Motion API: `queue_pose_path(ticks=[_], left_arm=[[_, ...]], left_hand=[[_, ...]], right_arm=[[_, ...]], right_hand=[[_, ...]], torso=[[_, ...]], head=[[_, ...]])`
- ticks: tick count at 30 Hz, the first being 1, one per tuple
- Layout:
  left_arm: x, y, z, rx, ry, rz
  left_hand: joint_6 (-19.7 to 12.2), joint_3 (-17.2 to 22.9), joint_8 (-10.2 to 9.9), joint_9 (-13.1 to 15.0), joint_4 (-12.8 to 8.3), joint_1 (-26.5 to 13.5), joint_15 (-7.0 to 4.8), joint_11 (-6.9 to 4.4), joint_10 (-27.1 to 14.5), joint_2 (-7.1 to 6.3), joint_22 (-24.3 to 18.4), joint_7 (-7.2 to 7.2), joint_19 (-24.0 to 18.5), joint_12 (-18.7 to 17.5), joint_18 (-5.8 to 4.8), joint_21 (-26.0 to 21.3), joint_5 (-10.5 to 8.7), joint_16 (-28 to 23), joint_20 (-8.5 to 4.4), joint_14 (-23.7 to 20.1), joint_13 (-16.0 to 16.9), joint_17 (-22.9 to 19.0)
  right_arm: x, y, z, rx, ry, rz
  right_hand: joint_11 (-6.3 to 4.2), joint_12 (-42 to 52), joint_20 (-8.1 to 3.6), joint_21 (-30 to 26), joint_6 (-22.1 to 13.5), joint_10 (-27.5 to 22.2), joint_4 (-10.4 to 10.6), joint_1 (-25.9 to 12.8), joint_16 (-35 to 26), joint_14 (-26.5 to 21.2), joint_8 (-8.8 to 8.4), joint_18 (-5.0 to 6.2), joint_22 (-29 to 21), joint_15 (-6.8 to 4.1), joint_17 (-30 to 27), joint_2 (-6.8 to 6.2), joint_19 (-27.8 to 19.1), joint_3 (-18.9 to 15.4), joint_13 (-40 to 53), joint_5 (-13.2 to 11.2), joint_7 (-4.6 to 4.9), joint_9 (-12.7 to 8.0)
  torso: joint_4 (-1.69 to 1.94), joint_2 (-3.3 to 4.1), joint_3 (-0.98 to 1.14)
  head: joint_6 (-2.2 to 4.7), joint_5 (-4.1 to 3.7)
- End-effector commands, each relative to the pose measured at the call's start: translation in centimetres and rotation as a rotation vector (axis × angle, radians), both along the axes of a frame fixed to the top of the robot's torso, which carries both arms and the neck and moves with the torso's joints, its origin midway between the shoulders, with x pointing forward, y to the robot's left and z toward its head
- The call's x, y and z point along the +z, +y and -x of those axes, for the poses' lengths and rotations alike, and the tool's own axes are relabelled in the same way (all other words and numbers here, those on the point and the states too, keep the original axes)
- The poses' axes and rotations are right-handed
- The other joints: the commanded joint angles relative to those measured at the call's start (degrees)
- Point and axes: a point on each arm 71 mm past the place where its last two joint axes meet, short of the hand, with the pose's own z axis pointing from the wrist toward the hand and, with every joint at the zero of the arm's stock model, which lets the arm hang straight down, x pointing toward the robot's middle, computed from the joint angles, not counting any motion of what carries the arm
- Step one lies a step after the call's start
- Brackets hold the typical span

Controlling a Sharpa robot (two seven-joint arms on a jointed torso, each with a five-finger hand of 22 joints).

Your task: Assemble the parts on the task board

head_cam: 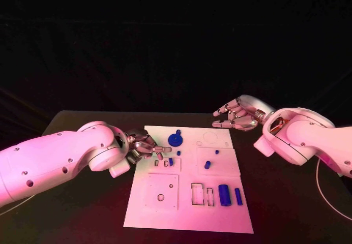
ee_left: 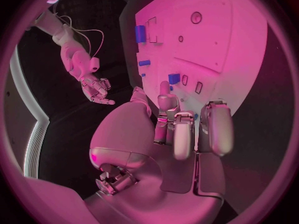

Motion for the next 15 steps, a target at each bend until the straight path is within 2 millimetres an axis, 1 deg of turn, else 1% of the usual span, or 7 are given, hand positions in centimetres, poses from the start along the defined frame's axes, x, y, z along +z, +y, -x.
queue_pose_path(ticks=[1,3,5,7,9,12,15], left_arm=[[-0.2,-0.2,-0.6,-0.037,-0.028,-0.222],[-0.2,-0.8,-1.1,-0.042,-0.039,-0.241],[-0.2,-1.3,-1.5,-0.043,-0.050,-0.255],[-0.3,-1.8,-1.9,-0.043,-0.056,-0.265],[-0.4,-2.2,-2.3,-0.047,-0.056,-0.276],[-0.6,-2.9,-2.8,-0.060,-0.052,-0.297],[-0.8,-3.4,-3.2,-0.075,-0.057,-0.324]], left_hand=[[-1.05,-1.83,2.92,2.59,-0.26,-0.27,-0.52,-0.67,0.55,1.05,1.71,-0.18,0.66,2.83,-0.93,1.12,-0.04,0.17,-0.49,6.03,2.88,15.05],[-1.74,-2.68,4.35,3.93,-0.04,-0.57,-0.63,-0.73,0.89,1.72,2.91,-0.40,1.03,4.13,-1.13,1.85,-0.04,0.17,-0.62,6.03,4.28,15.05],[-2.55,-3.78,6.02,5.50,-0.03,-0.78,-0.76,-0.85,1.26,2.22,4.05,-0.58,1.38,5.31,-1.33,2.56,-0.04,0.17,-0.74,6.03,5.52,15.05],[-2.93,-4.33,6.90,6.33,0.00,-0.80,-0.82,-0.94,1.58,2.44,4.84,-0.67,1.63,6.05,-1.47,3.03,-0.04,0.17,-0.80,6.03,6.34,15.05],[-3.39,-4.98,7.94,7.30,0.00,-0.87,-0.90,-1.04,1.80,2.74,5.38,-0.80,1.79,6.62,-1.56,3.36,-0.03,0.17,-0.88,6.03,6.95,15.05],[-4.09,-5.84,9.08,8.42,-0.02,-1.11,-0.97,-1.12,1.89,3.13,5.85,-0.90,1.90,7.03,-1.64,3.65,-0.04,0.17,-0.96,6.03,7.41,15.05],[-4.59,-6.50,9.79,9.14,0.02,-1.38,-0.99,-1.15,1.81,3.35,6.01,-0.93,1.92,7.06,-1.66,3.74,-0.04,0.17,-1.00,6.03,7.45,15.05]], right_arm=[[-0.5,0.3,0.0,0.031,0.061,0.018],[-0.6,0.3,0.0,0.039,0.066,0.037],[-0.7,0.4,-0.1,0.044,0.069,0.050],[-0.7,0.4,-0.1,0.046,0.071,0.057],[-0.8,0.5,-0.1,0.051,0.078,0.066],[-1.0,0.5,-0.1,0.062,0.089,0.084],[-1.1,0.6,-0.1,0.069,0.092,0.095]], right_hand=[[0.00,-0.54,0.02,-0.42,-0.05,-0.63,-0.01,-0.19,-0.39,2.42,-0.11,0.99,-0.37,0.07,-0.31,0.18,-0.51,-0.53,-0.37,-0.38,0.18,-0.06],[0.04,-1.51,0.03,-0.86,-0.19,-1.28,0.11,-0.23,-0.93,2.24,-0.17,1.16,-1.15,0.09,-1.01,0.18,-1.02,-0.85,-1.25,-0.42,0.22,-0.09],[0.06,-2.11,0.04,-1.12,-0.27,-1.69,0.24,-0.29,-1.24,2.13,-0.20,1.24,-1.59,0.11,-1.40,0.19,-1.30,-1.09,-1.80,-0.41,0.24,-0.10],[0.06,-2.18,0.04,-1.14,-0.28,-1.74,0.26,-0.30,-1.28,2.12,-0.20,1.25,-1.61,0.11,-1.44,0.20,-1.31,-1.13,-1.87,-0.41,0.24,-0.10],[0.07,-2.21,0.04,-1.21,-0.30,-1.76,0.32,-0.33,-1.36,2.10,-0.20,1.26,-1.69,0.12,-1.52,0.19,-1.36,-1.25,-1.91,-0.40,0.25,-0.10],[0.00,-3.29,0.03,-1.65,0.01,-2.42,0.39,-0.15,-1.87,1.96,0.02,1.41,-2.41,0.08,-2.11,0.27,-1.80,-1.58,-2.96,-0.12,0.16,-0.02],[-0.04,-4.89,0.01,-2.18,0.11,-3.37,0.47,-0.03,-2.46,1.77,0.11,1.59,-3.29,0.04,-2.82,0.26,-2.36,-1.91,-4.43,-0.03,0.11,0.01]], torso=[[0.24,-0.23,0.03],[0.21,-0.22,0.07],[0.20,-0.21,0.00],[0.18,-0.20,-0.04],[0.10,-0.14,-0.02],[0.15,-0.08,-0.01],[-0.03,-0.02,0.01]], head=[[-0.11,-0.06],[-0.11,-0.01],[-0.10,0.01],[-0.14,-0.01],[-0.10,0.05],[-0.15,0.14],[-0.26,0.33]])
